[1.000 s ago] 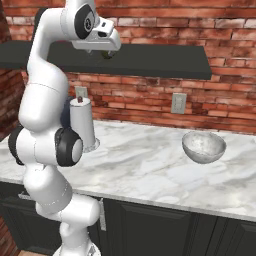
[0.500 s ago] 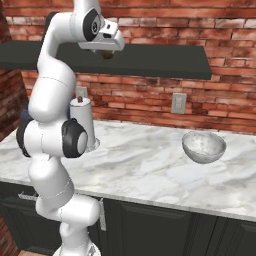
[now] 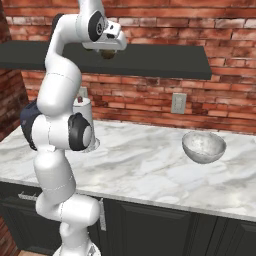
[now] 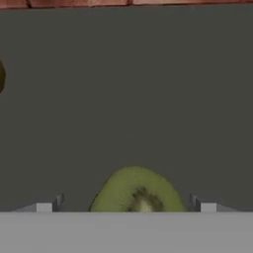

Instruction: Pick the kiwis from the cabinet and place them in one bowl. Pick the squash from the sink and place it in the other bowl.

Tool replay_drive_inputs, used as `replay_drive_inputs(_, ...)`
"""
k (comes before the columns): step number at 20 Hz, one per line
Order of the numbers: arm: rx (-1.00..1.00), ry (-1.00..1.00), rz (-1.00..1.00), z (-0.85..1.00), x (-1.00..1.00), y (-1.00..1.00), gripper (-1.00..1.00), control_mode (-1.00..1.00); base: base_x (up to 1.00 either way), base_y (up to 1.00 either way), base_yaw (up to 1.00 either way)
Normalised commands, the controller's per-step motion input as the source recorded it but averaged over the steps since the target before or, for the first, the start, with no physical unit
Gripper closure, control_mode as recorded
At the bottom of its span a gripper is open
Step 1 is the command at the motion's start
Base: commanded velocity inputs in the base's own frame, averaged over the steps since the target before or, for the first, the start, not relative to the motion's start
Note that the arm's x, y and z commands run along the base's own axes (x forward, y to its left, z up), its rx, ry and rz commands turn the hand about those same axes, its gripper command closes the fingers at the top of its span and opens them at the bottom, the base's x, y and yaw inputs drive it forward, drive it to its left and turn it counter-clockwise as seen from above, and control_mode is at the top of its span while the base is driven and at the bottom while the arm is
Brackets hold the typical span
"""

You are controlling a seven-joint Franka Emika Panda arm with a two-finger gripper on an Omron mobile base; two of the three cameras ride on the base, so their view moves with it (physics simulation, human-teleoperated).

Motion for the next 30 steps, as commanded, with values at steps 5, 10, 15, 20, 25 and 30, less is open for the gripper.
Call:
replay_drive_inputs(5, 0.03, 0.13, 0.00, -0.25, -0.10, 0.00, 1.00, -1.00, 0.00, 0.00, 0.00)
replay_drive_inputs(10, 0.00, 0.05, 0.00, -0.09, 0.00, 0.00, 1.00, -1.00, 0.00, 0.00, 0.00)
replay_drive_inputs(15, 0.00, 0.01, 0.00, 0.04, -0.05, 0.00, 1.00, -1.00, 0.00, 0.00, 0.00)
replay_drive_inputs(20, -0.01, -0.02, -0.06, 0.34, -0.30, 0.00, 1.00, -1.00, 0.00, 0.00, 0.00)
replay_drive_inputs(25, 0.00, 0.10, -0.15, -0.01, -0.75, -0.05, 1.00, -1.00, 0.00, 0.00, 0.00)
replay_drive_inputs(30, 0.00, 0.10, -0.10, -0.04, -0.90, -0.11, 1.00, -1.00, 0.00, 0.00, 0.00)
